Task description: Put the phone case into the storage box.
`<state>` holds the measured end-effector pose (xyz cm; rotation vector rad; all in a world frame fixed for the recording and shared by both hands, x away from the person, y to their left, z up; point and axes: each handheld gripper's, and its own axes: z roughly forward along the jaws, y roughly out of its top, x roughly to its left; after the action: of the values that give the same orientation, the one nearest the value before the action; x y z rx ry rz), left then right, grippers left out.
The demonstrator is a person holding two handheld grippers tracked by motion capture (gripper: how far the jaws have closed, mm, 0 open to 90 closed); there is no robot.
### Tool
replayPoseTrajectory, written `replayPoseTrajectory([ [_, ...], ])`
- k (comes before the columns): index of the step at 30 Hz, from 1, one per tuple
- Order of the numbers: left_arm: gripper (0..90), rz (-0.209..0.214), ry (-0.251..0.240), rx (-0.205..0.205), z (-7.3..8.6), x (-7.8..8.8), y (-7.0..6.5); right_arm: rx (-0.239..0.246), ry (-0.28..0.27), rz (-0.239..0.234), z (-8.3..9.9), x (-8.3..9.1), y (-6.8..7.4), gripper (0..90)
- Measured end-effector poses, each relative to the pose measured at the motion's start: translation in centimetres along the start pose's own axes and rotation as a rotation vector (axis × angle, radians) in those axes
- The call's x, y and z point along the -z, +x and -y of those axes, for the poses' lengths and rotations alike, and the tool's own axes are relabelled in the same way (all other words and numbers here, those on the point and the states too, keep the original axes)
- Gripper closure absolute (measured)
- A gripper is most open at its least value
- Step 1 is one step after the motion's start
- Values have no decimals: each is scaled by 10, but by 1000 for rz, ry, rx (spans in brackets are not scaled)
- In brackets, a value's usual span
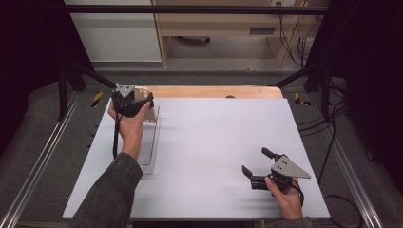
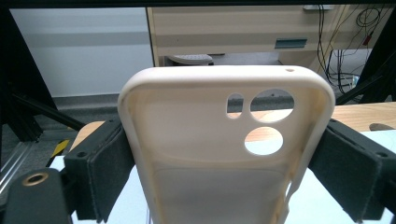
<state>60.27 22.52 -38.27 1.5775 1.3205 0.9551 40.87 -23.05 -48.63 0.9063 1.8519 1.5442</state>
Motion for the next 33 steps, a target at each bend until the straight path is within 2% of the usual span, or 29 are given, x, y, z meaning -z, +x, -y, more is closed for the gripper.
replayPoseTrajectory([
  [14,108,-2,15,-12,1,-2,-1,-9,-4,6,0,1,-2,30],
  [20,108,-4,11,8,3,-6,3,-6,1,5,0,1,-1,30],
  [26,108,-7,3,8,6,-11,1,-6,1,3,0,1,-1,30],
  [30,108,-23,10,6,8,-15,0,-5,9,2,0,0,-1,29],
  [33,108,-27,12,19,9,-17,1,-5,12,1,1,-1,-1,29],
])
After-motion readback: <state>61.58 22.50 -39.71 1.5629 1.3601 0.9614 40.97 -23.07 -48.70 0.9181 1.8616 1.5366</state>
